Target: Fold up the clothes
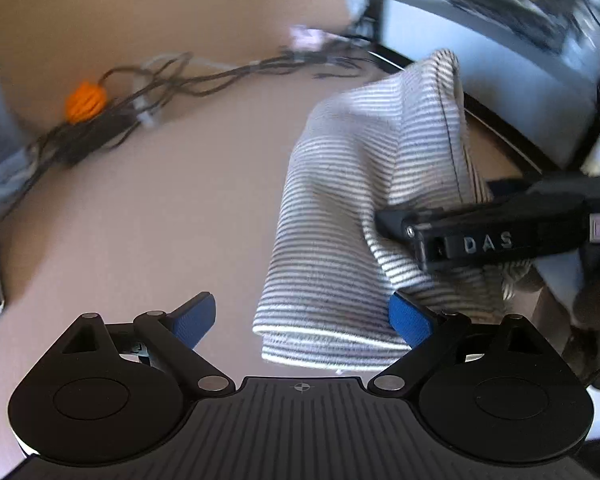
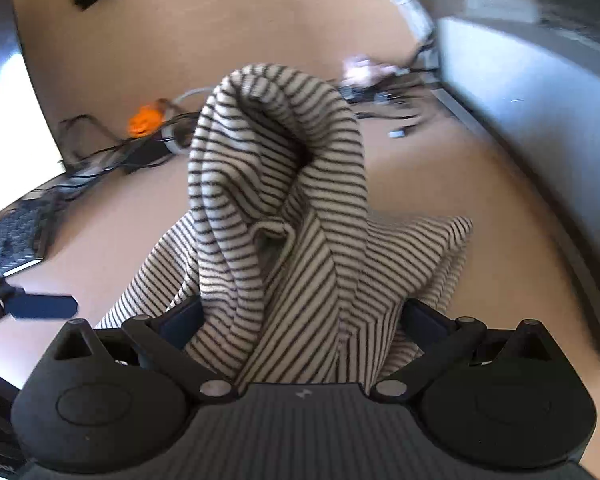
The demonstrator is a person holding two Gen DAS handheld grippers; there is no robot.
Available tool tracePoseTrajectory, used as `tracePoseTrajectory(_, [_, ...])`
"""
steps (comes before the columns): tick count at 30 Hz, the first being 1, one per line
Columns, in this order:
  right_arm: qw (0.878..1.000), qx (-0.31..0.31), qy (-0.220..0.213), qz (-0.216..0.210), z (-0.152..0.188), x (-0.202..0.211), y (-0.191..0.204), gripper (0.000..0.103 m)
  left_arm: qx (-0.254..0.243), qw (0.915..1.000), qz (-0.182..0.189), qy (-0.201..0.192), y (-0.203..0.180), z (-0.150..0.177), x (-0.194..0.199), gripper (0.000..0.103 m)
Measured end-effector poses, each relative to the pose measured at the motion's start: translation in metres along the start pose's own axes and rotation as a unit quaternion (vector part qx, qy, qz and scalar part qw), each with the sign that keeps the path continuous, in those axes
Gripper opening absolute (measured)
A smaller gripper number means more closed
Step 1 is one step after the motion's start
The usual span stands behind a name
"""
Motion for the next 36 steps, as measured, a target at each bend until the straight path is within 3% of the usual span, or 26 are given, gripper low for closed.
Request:
tracePoseTrajectory(3, [1.000,0.024,-0.010,-0.002,-0.012,0.015,0.006,0.103,0.022,0.9996,0.002,-0.017,0.010,-0.008,0.008,0.097])
tracePoseTrajectory(5, [0.998,0.027,-0.059,0.016,-0.026,0.044,0.004,0.103,0.024,0.9993,0.013,-0.025,0.007,-0.013,0.010,0.097])
tracePoseTrajectory(8, [0.989,0.031,-0.117,0.081,-0.045,0.063,-0.003,0.103,-0.001,0.9995,0.016,-0.028,-0.009,-0.019,0.004,0.097])
tracePoseTrajectory(12, [0.979,-0.018,-0.092,0.184,-0.035,0.043,-0.029,0.103,-0.034,0.9987,0.031,-0.023,-0.035,-0.019,-0.004,0.097])
tracePoseTrajectory(16, [0.973,-0.122,-0.083,0.178,-0.014,0.035,-0.063,0.103,-0.040,0.9977,0.047,-0.027,-0.041,-0.022,-0.003,0.097])
tracePoseTrajectory(24, [0.976,-0.084,-0.083,0.182,-0.006,0.029,-0.067,0.103,-0.036,0.9960,0.072,-0.039,-0.037,-0.036,0.000,0.097])
tracePoseTrajectory(26, [0.977,-0.077,-0.085,0.181,-0.002,0.035,-0.068,0.103,-0.055,0.9961,0.065,-0.022,-0.045,-0.027,-0.010,0.098])
tracePoseTrajectory(29, [0.978,-0.087,-0.080,0.170,-0.006,0.044,-0.068,0.103,-0.068,0.9966,0.043,-0.015,-0.050,-0.018,-0.021,0.101])
tracePoseTrajectory(36, [0.975,-0.153,-0.092,0.131,-0.028,0.053,-0.065,0.103,-0.053,0.9976,0.045,-0.006,-0.048,-0.016,-0.022,0.102])
Point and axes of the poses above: each gripper's, at about its wrist camera, not at the fingertips, and x roughly against the way its jaws point, y to its left, z to its underside, the point moved 5 cm from there along -x, roughly the way its jaws point, and after that the axes turned 5 degrees about -y, right-handed, at the moved point
